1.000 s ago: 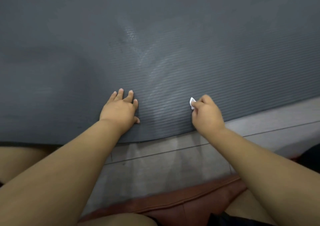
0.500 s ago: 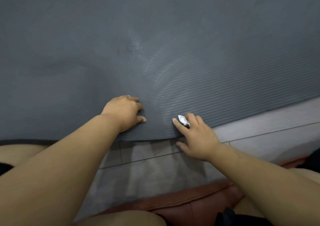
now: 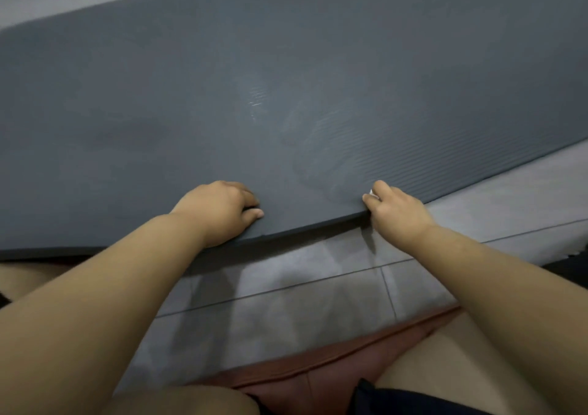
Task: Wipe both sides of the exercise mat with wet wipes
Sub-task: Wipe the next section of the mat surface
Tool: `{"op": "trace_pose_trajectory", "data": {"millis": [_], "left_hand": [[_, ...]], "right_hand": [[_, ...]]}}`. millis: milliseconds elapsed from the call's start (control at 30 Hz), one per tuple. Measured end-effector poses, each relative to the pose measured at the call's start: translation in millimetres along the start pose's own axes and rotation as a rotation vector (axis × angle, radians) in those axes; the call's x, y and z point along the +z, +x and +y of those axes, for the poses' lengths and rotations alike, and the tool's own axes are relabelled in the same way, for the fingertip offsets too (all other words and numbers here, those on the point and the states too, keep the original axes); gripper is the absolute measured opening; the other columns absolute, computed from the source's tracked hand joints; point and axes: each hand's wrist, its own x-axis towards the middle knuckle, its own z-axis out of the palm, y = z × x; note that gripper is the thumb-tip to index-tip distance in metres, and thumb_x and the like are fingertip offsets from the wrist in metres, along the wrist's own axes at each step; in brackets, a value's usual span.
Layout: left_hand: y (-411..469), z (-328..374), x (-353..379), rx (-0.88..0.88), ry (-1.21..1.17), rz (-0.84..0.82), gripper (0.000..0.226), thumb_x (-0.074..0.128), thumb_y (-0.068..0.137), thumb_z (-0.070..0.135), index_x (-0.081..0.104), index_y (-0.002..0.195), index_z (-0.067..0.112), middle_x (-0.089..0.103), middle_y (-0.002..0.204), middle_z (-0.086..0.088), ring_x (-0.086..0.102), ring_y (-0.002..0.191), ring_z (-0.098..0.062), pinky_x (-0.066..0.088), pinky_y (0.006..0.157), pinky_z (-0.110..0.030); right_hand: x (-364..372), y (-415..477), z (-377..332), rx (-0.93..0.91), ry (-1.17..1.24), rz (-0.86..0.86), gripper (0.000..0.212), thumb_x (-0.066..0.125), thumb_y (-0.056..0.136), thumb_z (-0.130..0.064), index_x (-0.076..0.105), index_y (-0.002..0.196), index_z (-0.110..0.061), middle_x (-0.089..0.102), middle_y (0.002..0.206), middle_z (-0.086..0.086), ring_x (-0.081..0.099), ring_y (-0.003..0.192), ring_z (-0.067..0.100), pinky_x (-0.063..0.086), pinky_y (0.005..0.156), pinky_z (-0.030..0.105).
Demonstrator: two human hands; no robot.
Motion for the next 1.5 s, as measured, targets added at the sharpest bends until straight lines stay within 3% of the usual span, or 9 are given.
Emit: {"op": "trace_pose_trajectory", "data": {"millis": [167, 500, 600, 700, 933, 1067, 1200, 1400, 1500], "left_hand": [[10.4, 44.3, 5.4, 0.071, -0.123, 0.042, 0.041, 0.039, 0.097, 0.046, 0.053, 0.132, 0.029, 0.043, 0.144, 0.009, 0.038, 0.133, -0.013, 0.032, 0.105, -0.027], [37.0, 64.8, 56.8, 0.056, -0.045, -0.104, 0.041, 0.045, 0.095, 0.043, 0.055, 0.13, 0.023, 0.043, 0.142, 0.002, 0.037, 0.132, -0.021, 0.033, 0.107, -0.034], [48.9, 55.6, 48.4, 0.022, -0.139, -0.159, 0.04, 0.055, 0.092, 0.037, 0.054, 0.13, 0.024, 0.047, 0.139, 0.002, 0.042, 0.127, -0.021, 0.037, 0.104, -0.032], [62.3, 43.7, 37.0, -0.007, -0.167, -0.157, 0.048, 0.068, 0.083, 0.031, 0.054, 0.129, 0.025, 0.051, 0.134, -0.002, 0.045, 0.122, -0.023, 0.038, 0.103, -0.033], [65.7, 27.8, 53.9, -0.196, -0.058, -0.086, 0.099, 0.072, 0.068, 0.059, 0.019, 0.148, 0.034, 0.009, 0.154, -0.004, 0.011, 0.138, -0.032, 0.019, 0.113, -0.044], [60.6, 22.9, 65.0, -0.191, -0.109, -0.04, 0.097, 0.065, 0.071, 0.064, 0.013, 0.148, 0.037, -0.002, 0.157, 0.002, 0.002, 0.141, -0.027, 0.016, 0.115, -0.042], [57.5, 19.4, 65.0, -0.17, -0.117, -0.049, 0.093, 0.06, 0.074, 0.066, 0.012, 0.149, 0.037, -0.003, 0.158, 0.004, 0.001, 0.143, -0.025, 0.016, 0.115, -0.041], [62.2, -0.4, 46.0, -0.069, -0.017, -0.108, 0.082, 0.05, 0.079, 0.068, 0.021, 0.148, 0.033, 0.008, 0.157, 0.006, 0.013, 0.14, -0.023, 0.027, 0.112, -0.045], [67.1, -8.5, 36.6, 0.039, 0.2, -0.195, 0.079, 0.035, 0.085, 0.067, 0.013, 0.15, 0.028, 0.004, 0.158, 0.002, 0.015, 0.14, -0.024, 0.028, 0.112, -0.041]], "right_hand": [[-20.7, -8.2, 46.6, 0.219, -0.06, -0.146, 0.011, 0.053, 0.086, -0.005, 0.057, 0.095, 0.0, 0.043, 0.102, 0.015, 0.05, 0.088, 0.034, 0.036, 0.059, 0.035], [-5.0, -21.0, 44.6, 0.304, 0.37, -0.256, 0.039, 0.049, 0.089, -0.004, 0.057, 0.127, -0.01, 0.045, 0.113, 0.009, 0.052, 0.103, 0.027, 0.041, 0.093, 0.027], [-5.3, -8.3, 36.3, 0.425, 0.585, -0.114, 0.037, 0.052, 0.09, -0.004, 0.06, 0.125, -0.012, 0.051, 0.107, 0.006, 0.053, 0.101, 0.019, 0.036, 0.087, 0.018], [2.3, -3.3, 34.5, 0.446, 0.533, -0.096, 0.036, 0.057, 0.09, -0.013, 0.056, 0.127, -0.015, 0.052, 0.11, 0.005, 0.052, 0.102, 0.021, 0.039, 0.086, 0.026], [26.9, -8.8, -3.3, 0.607, 0.471, 0.041, 0.026, 0.05, 0.09, -0.007, 0.061, 0.114, -0.006, 0.05, 0.111, 0.015, 0.055, 0.089, 0.033, 0.04, 0.07, 0.03], [33.6, -11.5, -61.4, 0.268, 0.602, 0.165, 0.026, 0.048, 0.082, -0.017, 0.069, 0.093, -0.007, 0.055, 0.082, 0.015, 0.057, 0.062, 0.033, 0.052, 0.053, 0.037], [29.6, -11.2, -65.2, -0.153, 0.479, 0.025, 0.029, 0.043, 0.078, -0.017, 0.069, 0.08, -0.004, 0.054, 0.071, 0.014, 0.053, 0.052, 0.03, 0.042, 0.038, 0.03], [23.5, 3.1, 9.6, 0.736, 0.379, 0.069, 0.03, 0.049, 0.09, -0.01, 0.063, 0.117, -0.007, 0.052, 0.115, 0.018, 0.054, 0.093, 0.035, 0.038, 0.08, 0.031], [27.0, 1.0, -41.4, 0.479, 0.481, 0.173, 0.028, 0.047, 0.085, -0.01, 0.069, 0.101, -0.003, 0.056, 0.09, 0.019, 0.057, 0.069, 0.034, 0.048, 0.06, 0.033]]}}
